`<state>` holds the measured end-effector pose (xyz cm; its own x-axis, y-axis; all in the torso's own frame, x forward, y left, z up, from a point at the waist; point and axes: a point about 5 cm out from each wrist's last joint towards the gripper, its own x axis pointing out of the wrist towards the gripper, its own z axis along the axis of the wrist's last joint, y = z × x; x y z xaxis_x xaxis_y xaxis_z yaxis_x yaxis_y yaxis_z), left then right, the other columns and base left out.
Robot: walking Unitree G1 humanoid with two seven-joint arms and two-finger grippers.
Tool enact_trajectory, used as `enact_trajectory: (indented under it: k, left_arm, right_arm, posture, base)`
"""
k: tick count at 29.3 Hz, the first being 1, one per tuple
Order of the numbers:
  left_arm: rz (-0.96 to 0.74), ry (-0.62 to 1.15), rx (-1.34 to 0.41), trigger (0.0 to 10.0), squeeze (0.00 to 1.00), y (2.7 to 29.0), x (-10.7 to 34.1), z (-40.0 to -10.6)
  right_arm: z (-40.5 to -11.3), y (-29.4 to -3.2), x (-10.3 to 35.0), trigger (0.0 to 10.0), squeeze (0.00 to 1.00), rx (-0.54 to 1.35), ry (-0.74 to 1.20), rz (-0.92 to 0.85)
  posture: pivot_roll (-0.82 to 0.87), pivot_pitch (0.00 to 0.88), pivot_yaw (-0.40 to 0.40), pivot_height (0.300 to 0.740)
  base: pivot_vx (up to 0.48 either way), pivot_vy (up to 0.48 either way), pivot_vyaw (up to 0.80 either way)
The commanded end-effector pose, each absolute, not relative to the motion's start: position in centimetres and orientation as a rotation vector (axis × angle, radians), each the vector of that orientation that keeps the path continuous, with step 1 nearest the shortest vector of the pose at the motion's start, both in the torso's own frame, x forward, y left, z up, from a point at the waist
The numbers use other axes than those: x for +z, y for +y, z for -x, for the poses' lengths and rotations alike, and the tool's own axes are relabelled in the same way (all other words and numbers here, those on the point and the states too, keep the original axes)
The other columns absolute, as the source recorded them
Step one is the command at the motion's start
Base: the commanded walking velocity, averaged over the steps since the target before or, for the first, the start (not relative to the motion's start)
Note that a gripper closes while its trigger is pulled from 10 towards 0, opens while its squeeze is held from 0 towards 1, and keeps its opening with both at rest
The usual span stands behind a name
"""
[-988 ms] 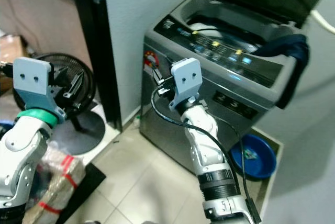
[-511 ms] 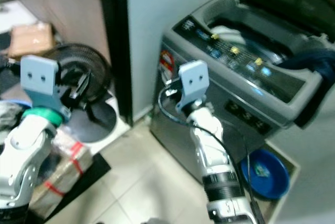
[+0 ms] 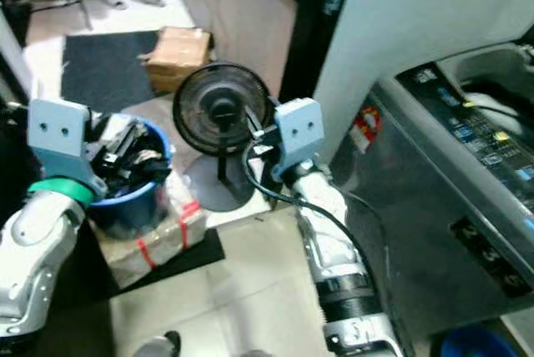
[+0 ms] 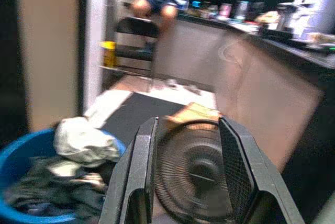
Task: Clothes washing
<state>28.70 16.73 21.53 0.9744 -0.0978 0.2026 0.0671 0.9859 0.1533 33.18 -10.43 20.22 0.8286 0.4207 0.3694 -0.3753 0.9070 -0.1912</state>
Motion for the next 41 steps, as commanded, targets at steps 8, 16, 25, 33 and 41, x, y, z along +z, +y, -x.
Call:
enact_trajectory:
  k: [8,16,25,33,41]
  left_arm:
    - [-0.145,-0.2,-0.098,10.0,0.0,16.4,21.2,-28.7]
    - [-0.145,-0.199,-0.097,10.0,0.0,16.4,21.2,-28.7]
    - [-0.145,-0.198,-0.096,10.0,0.0,16.4,21.1,-28.7]
    - [-0.152,-0.181,-0.091,10.0,0.0,16.6,20.6,-28.7]
    - [-0.144,-0.173,-0.058,10.0,0.0,16.9,20.2,-29.1]
  right_arm:
    - [-33.2,-10.8,19.7,10.0,0.0,0.414,-0.401,0.12]
    - [-33.1,-10.8,19.8,10.0,0.0,0.414,-0.404,0.119]
    - [-33.1,-10.8,19.7,10.0,0.0,0.417,-0.402,0.12]
    - [-33.1,-10.8,19.5,10.0,0.0,0.415,-0.394,0.117]
    - [-33.3,-10.8,19.2,10.0,0.0,0.398,-0.369,0.062]
  posture:
    - [0.1,0.035,-0.039,0.74]
    - [0.1,0.036,-0.039,0.74]
    - [0.1,0.04,-0.04,0.74]
    - [0.1,0.04,-0.039,0.74]
    - [0.1,0.033,-0.041,0.74]
  base:
    - [0.0,0.0,0.75]
    - [0.0,0.0,0.75]
    - [0.0,0.0,0.74]
    - [0.0,0.0,0.74]
    - [0.175,0.163,0.08]
